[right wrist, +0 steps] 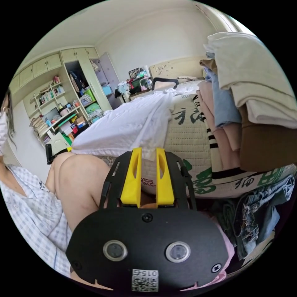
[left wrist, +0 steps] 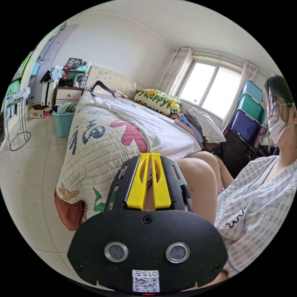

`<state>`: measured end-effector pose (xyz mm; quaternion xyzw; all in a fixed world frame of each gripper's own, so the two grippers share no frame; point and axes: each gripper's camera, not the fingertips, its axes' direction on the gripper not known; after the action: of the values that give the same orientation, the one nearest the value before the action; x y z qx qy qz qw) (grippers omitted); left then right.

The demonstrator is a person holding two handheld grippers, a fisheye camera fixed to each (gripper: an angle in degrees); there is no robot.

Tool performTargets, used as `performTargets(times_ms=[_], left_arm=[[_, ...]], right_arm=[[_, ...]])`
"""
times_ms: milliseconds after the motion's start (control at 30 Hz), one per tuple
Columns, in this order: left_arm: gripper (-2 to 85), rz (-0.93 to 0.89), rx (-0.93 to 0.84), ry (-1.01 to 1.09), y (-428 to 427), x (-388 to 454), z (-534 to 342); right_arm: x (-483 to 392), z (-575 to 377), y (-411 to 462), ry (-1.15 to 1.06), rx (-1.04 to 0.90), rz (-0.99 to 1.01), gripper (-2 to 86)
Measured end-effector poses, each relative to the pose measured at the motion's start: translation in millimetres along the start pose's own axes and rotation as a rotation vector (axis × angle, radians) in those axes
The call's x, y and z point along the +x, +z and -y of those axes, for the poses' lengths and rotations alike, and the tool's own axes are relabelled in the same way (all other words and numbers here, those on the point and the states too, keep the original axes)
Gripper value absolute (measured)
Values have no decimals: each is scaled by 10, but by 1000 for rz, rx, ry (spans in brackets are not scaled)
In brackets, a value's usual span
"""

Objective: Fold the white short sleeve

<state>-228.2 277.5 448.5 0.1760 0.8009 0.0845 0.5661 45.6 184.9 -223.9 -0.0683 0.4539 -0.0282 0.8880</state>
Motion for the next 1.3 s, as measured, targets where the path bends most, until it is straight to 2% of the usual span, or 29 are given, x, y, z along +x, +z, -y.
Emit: performTargets(times_ms=[100,333,467,533,600,700,800,900,1133,1200,1300], left_arm=[[0,24,-5,17,-25,41,2],[-4,104,29,-37,-129,-81,-76],[5,-13,90,-85,-139,-212,-102],[45,-60,79,-83,-44,-212,-53],[55,-60,37,-75,84,-193,3],[25,7,26,-60,126,-181,29],[5,-75,-20,-73,203,-258,33],[1,-33,-15,-63,225,-243,-2],[48,-63,-51,-2,395,-138,65],[8,-54,-58,23,443,-112,93],[-3,-89,-61,7,460,-165,87]], right_arm=[[29,10,-9,25,7,15,-4],[327,-225,-436,223,160,-10,-10],[265,-211,-324,204,74,7,-10],[183,-192,-281,185,62,-24,-10],[154,-180,-267,191,67,-17,-10],[123,-175,-275,205,82,20,-10],[79,-200,-333,220,103,27,-10],[28,-229,-385,237,123,44,-10],[-207,-161,-314,234,102,37,-8],[-270,-133,-285,235,99,38,-7],[-383,-99,-277,236,97,15,-6]])
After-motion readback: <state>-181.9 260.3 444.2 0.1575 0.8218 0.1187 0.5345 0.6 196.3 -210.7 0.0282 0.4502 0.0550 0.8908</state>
